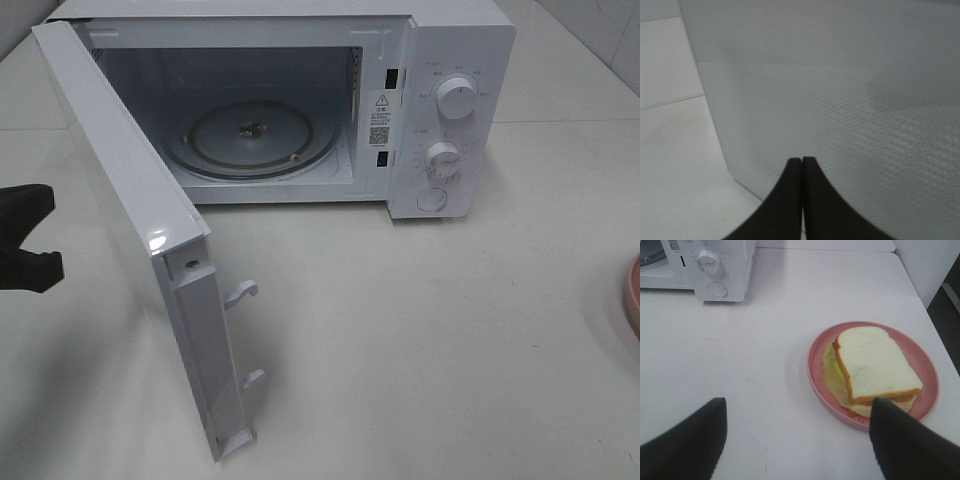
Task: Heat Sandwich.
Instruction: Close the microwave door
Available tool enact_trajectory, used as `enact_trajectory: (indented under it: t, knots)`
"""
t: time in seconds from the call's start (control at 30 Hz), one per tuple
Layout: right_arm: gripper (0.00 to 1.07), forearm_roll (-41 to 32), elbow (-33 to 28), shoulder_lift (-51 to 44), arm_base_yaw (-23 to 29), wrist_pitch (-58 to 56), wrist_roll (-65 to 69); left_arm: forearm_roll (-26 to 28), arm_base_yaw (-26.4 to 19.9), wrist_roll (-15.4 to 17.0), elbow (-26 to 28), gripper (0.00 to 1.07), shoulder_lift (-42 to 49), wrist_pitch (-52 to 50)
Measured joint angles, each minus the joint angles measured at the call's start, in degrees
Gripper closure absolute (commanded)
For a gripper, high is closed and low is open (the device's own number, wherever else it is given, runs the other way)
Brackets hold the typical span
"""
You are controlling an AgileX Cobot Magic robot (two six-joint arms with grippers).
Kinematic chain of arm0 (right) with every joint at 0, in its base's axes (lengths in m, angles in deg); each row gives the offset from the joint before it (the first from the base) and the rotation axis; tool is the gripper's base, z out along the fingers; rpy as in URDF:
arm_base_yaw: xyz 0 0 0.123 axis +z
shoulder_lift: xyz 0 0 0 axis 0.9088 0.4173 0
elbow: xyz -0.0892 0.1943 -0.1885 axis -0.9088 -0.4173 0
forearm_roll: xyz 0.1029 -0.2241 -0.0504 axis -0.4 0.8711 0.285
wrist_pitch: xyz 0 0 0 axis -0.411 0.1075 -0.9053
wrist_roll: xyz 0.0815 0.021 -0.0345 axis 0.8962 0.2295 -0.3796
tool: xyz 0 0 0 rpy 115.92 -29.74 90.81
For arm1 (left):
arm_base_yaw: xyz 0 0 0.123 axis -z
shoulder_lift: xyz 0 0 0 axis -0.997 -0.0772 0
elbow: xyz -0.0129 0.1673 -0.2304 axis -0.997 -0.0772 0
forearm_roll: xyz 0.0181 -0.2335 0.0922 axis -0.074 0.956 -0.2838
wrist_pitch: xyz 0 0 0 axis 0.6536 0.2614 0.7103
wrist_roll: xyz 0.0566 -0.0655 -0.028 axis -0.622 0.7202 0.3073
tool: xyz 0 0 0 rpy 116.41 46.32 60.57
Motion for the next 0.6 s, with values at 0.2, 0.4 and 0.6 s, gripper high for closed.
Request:
enact_trajectory:
  t: [0.2, 0.4, 0.6]
  knots:
    - [0.31, 0.0, 0.0, 0.0, 0.0, 0.0, 0.0, 2.12, 4.64, -0.29, 0.29, 1.07, -4.24, -2.46]
    - [0.31, 0.0, 0.0, 0.0, 0.0, 0.0, 0.0, 4.98, 10.08, -0.52, 3.44, 1.07, -9.28, -3.21]
    - [0.31, 0.0, 0.0, 0.0, 0.0, 0.0, 0.0, 8.25, 14.27, -1.09, 7.91, 1.07, -12.83, -3.27]
